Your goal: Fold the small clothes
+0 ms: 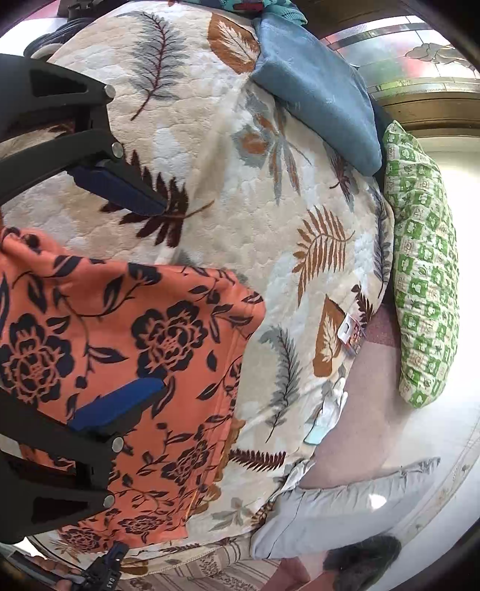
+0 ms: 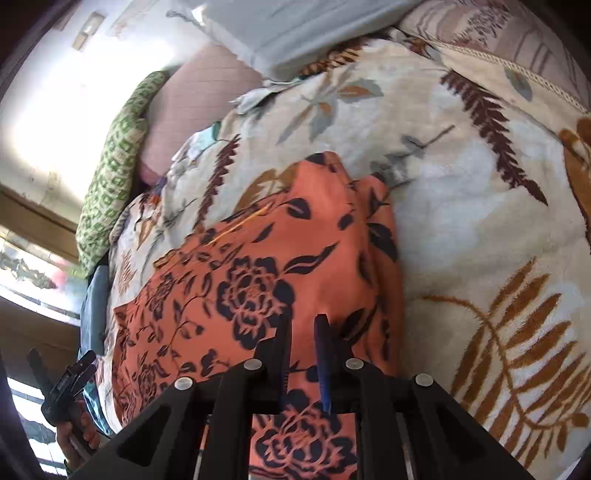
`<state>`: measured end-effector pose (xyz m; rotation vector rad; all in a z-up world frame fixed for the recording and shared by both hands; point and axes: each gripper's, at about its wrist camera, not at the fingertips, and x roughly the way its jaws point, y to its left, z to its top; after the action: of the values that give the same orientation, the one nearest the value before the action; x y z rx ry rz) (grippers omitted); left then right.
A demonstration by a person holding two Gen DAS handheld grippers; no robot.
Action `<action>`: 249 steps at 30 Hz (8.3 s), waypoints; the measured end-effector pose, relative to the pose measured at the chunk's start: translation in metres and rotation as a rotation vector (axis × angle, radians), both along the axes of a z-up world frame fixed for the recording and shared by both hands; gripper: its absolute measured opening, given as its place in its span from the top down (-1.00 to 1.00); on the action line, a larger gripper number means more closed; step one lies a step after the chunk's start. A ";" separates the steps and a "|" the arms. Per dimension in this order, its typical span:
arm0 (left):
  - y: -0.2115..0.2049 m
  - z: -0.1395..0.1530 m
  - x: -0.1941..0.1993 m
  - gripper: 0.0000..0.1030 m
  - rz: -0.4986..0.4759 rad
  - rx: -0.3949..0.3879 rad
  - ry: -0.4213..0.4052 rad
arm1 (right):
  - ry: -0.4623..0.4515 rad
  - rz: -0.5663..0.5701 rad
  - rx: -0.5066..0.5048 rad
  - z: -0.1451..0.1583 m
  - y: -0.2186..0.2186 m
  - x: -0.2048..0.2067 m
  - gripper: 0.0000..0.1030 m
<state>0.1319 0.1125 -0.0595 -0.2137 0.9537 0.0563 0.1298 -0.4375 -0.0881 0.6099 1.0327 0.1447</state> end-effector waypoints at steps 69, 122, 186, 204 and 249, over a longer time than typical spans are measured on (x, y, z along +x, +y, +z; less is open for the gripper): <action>-0.067 -0.030 -0.060 -0.87 -0.009 0.097 0.098 | 0.009 -0.280 0.247 -0.019 -0.023 -0.102 -0.56; -0.129 -0.070 -0.031 -0.89 -0.164 0.228 0.173 | 0.106 -0.355 0.318 -0.068 -0.019 -0.059 0.31; 0.066 -0.039 -0.088 -0.81 0.257 0.103 0.207 | 0.050 0.236 0.590 -0.039 0.207 -0.018 -0.62; 0.025 -0.060 -0.046 -0.84 0.134 0.106 0.173 | 0.054 0.230 0.609 -0.043 0.204 -0.022 -0.62; 0.020 -0.015 -0.062 -0.82 0.093 0.091 0.017 | -0.056 0.269 0.414 0.018 0.200 0.115 -0.59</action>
<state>0.0697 0.1323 -0.0741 -0.1734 0.9560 0.1873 0.2447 -0.2375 -0.0697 0.8325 1.0341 0.6195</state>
